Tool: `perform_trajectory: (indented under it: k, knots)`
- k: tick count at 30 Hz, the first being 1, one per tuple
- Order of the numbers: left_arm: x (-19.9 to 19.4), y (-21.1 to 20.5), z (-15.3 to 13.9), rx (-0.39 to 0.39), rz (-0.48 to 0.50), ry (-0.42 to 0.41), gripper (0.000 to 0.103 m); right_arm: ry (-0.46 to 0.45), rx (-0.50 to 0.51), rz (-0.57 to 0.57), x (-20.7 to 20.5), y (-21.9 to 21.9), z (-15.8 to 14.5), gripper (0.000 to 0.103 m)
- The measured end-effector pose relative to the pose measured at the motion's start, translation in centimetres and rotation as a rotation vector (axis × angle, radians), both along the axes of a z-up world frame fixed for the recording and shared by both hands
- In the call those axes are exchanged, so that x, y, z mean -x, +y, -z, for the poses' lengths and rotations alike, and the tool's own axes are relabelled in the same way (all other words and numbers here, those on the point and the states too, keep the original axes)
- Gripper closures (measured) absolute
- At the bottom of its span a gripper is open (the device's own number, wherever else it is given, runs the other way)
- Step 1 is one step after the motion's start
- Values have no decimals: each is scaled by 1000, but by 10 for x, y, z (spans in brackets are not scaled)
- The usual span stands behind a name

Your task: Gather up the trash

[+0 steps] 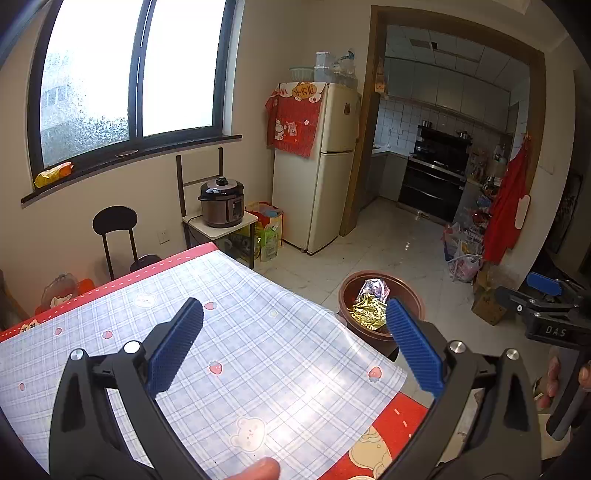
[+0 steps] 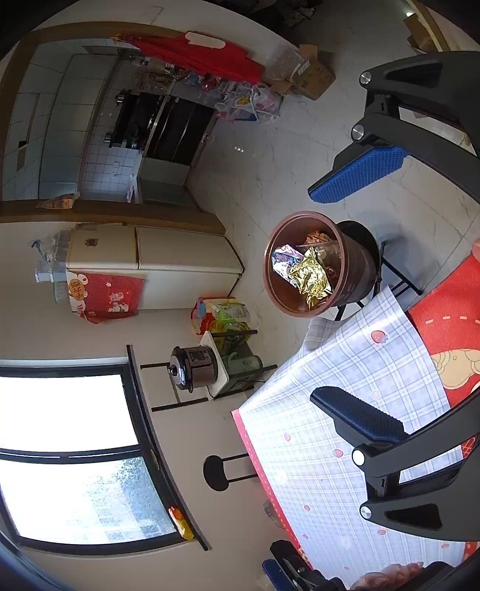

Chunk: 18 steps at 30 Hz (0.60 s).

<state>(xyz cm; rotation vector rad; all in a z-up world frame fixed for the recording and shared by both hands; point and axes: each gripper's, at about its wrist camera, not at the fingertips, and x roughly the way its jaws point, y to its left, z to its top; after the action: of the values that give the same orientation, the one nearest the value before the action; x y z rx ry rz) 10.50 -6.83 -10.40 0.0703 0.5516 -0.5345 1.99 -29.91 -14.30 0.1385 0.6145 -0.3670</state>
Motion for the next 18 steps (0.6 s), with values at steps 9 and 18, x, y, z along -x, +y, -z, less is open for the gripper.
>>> perform_trajectory:
  k: [9, 18]
  knots:
    - [3, -2, -2, -7, 21, -11, 6, -8, 10, 22, 5, 0, -6, 5]
    - [3, -3, -1, -13, 25, -15, 6, -12, 18, 36, 6, -3, -8, 5]
